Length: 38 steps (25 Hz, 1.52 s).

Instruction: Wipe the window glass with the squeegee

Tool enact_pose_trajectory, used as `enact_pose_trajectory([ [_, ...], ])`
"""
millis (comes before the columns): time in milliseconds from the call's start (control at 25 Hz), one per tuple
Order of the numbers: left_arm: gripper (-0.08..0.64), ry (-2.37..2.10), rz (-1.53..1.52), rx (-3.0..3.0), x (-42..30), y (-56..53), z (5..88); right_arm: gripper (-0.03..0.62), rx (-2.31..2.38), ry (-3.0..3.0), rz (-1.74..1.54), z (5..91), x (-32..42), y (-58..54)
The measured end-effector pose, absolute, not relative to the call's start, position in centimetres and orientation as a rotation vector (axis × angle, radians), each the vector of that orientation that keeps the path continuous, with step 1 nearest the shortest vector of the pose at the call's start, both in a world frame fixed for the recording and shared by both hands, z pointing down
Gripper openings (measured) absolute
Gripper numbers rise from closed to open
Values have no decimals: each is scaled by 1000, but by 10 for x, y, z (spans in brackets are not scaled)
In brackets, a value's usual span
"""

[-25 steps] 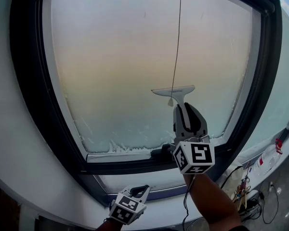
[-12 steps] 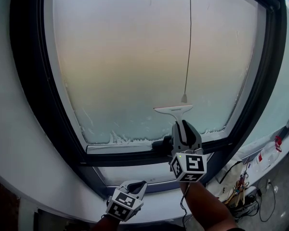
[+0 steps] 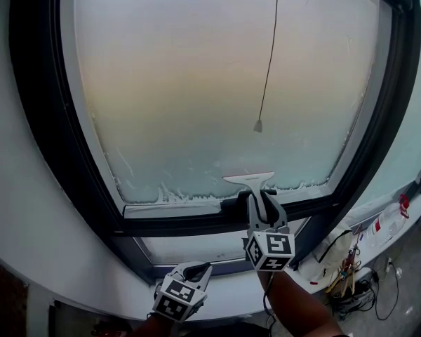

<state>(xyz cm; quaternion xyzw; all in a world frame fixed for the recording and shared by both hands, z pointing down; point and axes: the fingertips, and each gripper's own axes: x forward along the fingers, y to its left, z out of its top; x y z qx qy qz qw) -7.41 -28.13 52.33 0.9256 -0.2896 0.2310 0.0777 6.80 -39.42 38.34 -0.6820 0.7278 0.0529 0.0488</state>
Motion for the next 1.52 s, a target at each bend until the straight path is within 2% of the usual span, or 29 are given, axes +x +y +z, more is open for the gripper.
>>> enact_pose_trajectory([
  [520,0,-805,660,2755,-91,-269,541,95,-2156,2198,-69,430,74,-394],
  [920,0,-710,605,2785,-115,-252,553,95,-2224,2208,-22,419,64,-384],
  [1200,0,-682,543,2805,-139,-236,568,95,-2054,2328,-44,430,25,-309],
  [1520,0,-861,499,2671,-175,-194,577,95,-1910,2456,-421,510,2,-207],
])
